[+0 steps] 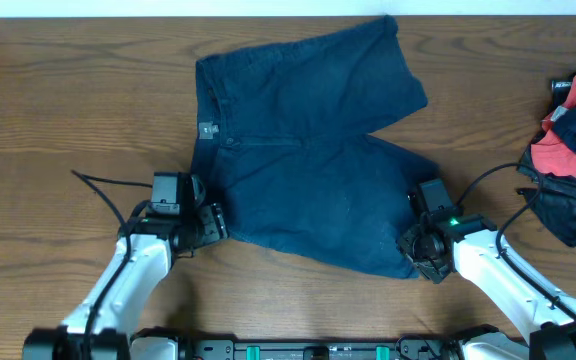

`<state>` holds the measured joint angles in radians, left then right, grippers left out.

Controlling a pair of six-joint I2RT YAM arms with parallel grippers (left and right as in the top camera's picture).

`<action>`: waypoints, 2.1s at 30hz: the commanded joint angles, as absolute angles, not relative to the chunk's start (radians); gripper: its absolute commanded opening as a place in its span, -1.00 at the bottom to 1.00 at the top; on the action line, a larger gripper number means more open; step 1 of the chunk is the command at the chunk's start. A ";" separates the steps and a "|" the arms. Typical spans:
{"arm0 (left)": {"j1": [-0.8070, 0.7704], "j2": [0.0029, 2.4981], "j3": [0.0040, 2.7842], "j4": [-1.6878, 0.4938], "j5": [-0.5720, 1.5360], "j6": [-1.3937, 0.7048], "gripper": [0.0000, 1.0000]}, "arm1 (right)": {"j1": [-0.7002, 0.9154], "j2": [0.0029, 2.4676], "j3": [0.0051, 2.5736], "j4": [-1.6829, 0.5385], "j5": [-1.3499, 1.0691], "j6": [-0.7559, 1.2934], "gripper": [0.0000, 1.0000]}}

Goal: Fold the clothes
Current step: 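Grasp the left and right leg hems with the left and right grippers, then lift the leg hems and fold them up toward the waistband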

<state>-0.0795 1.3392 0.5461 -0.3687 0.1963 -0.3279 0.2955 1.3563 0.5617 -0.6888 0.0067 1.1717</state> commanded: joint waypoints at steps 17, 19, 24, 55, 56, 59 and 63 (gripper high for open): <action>-0.019 1.505 0.570 -0.456 0.263 -0.421 -0.88 | 0.286 1.354 0.548 -0.702 -0.033 1.104 -0.97; -0.019 1.499 0.570 -0.524 0.268 -0.471 -0.88 | 0.286 1.354 0.548 -0.698 -0.033 1.105 -0.97; -0.019 1.452 0.569 -0.663 0.333 -0.501 -0.88 | 0.286 1.354 0.548 -0.678 -0.027 1.121 -0.97; -0.019 1.135 0.567 -0.757 0.322 -0.559 -0.88 | 0.286 1.217 0.678 -0.691 0.121 1.041 -0.98; -0.019 1.135 0.567 -0.735 0.322 -0.559 -0.88 | 0.286 1.212 0.691 -0.692 0.134 1.031 -0.98; -0.019 1.135 0.569 -0.661 0.324 -0.559 -0.88 | 0.286 1.196 0.731 -0.692 0.164 0.988 -0.98; -0.019 1.135 0.577 -0.599 0.329 -0.559 -0.88 | 0.287 1.195 0.779 -0.709 0.191 0.952 -0.98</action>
